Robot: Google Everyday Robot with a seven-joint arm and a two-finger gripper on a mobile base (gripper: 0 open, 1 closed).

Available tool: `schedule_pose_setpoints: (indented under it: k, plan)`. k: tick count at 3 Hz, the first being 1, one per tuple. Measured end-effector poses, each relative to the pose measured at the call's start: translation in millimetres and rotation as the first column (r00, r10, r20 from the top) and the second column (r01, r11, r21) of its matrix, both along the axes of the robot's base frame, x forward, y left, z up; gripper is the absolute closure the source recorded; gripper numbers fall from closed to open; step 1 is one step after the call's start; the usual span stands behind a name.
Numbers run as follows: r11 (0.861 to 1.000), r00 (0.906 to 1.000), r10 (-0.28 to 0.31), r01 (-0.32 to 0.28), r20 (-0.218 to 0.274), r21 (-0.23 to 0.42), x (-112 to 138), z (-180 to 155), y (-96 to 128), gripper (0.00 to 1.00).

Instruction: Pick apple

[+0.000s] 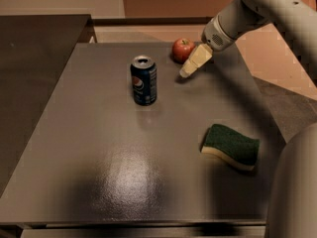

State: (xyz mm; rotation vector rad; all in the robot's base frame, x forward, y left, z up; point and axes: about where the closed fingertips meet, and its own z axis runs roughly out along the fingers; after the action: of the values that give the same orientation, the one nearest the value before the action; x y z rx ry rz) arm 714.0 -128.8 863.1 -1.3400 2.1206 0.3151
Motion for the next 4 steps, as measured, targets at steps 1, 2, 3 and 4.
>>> schedule_pose_setpoints:
  k: [1, 2, 3, 4]
  plan:
    - [0.999, 0.9997, -0.024, 0.024, -0.007, 0.041, 25, -8, 9, 0.0]
    - [0.997, 0.9986, -0.049, 0.05, -0.023, 0.063, 43, -15, 15, 0.18]
    - [0.995, 0.9977, -0.059, 0.061, -0.033, 0.085, 50, -15, 17, 0.41]
    - [0.992, 0.9978, -0.058, 0.061, -0.031, 0.108, 50, -8, 17, 0.64]
